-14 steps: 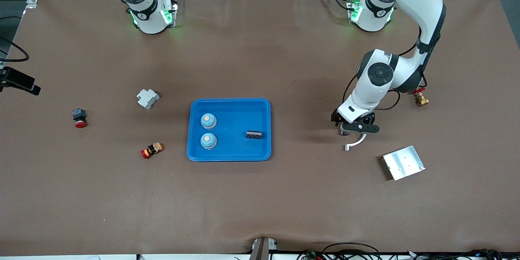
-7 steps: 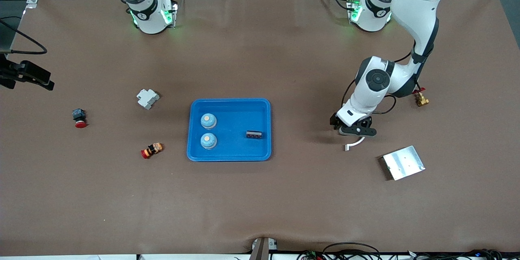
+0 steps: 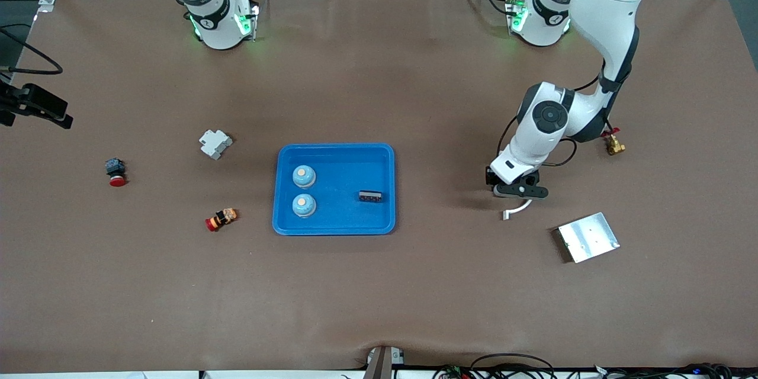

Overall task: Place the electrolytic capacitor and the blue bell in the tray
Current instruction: 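Grasp the second brown capacitor with the left gripper and lift it, then carry the capacitor with the left gripper over the blue tray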

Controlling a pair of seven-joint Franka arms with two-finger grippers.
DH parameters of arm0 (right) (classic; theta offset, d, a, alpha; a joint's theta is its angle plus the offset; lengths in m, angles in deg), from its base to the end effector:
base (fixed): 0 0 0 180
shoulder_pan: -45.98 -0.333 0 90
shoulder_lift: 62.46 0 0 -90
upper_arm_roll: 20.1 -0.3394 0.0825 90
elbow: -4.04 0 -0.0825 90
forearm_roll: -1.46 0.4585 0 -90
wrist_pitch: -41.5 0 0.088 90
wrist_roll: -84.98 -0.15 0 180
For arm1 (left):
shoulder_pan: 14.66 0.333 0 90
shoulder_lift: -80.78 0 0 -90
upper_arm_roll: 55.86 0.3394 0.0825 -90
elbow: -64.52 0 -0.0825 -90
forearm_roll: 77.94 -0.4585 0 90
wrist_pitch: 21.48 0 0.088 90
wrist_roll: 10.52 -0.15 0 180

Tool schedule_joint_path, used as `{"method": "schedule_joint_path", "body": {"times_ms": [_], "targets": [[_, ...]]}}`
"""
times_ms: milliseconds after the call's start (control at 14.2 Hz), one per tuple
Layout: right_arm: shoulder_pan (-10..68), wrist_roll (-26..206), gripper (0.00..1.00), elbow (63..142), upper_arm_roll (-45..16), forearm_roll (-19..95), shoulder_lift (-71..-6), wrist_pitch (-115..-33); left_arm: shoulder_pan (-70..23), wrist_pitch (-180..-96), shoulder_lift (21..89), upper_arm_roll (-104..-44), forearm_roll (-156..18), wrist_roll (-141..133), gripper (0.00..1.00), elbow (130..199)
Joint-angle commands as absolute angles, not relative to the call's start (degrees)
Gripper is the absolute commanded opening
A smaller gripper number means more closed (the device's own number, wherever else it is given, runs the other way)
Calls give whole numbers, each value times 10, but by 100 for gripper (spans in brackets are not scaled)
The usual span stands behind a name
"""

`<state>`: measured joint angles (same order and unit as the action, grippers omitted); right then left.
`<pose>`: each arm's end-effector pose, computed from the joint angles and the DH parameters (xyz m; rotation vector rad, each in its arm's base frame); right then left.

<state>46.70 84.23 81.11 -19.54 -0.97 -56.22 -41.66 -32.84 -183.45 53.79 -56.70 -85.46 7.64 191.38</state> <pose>0.6520 -0.0210 0.6467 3.0978 -0.0625 -0.0044 0.5765 -0.2046 0.0866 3.1213 -0.2108 0.2321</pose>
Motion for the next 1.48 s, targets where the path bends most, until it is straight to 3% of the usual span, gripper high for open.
{"method": "schedule_joint_path", "body": {"times_ms": [0, 705, 1129, 1411], "targets": [[464, 844, 100, 809, -197, -7, -569, -409, -328, -1841, 542, -569, -866, 87, 0, 1916], [464, 844, 100, 809, -197, -5, -569, -409, -343, -1833, 548, -593, -858, 520, 0, 1870], [464, 843, 100, 809, -197, -5, -569, -409, -385, -1598, 524, -614, -810, 681, 0, 1720], [466, 844, 100, 809, -197, -4, -569, -409, -422, -1589, 527, -611, -817, 809, 0, 1724]]}}
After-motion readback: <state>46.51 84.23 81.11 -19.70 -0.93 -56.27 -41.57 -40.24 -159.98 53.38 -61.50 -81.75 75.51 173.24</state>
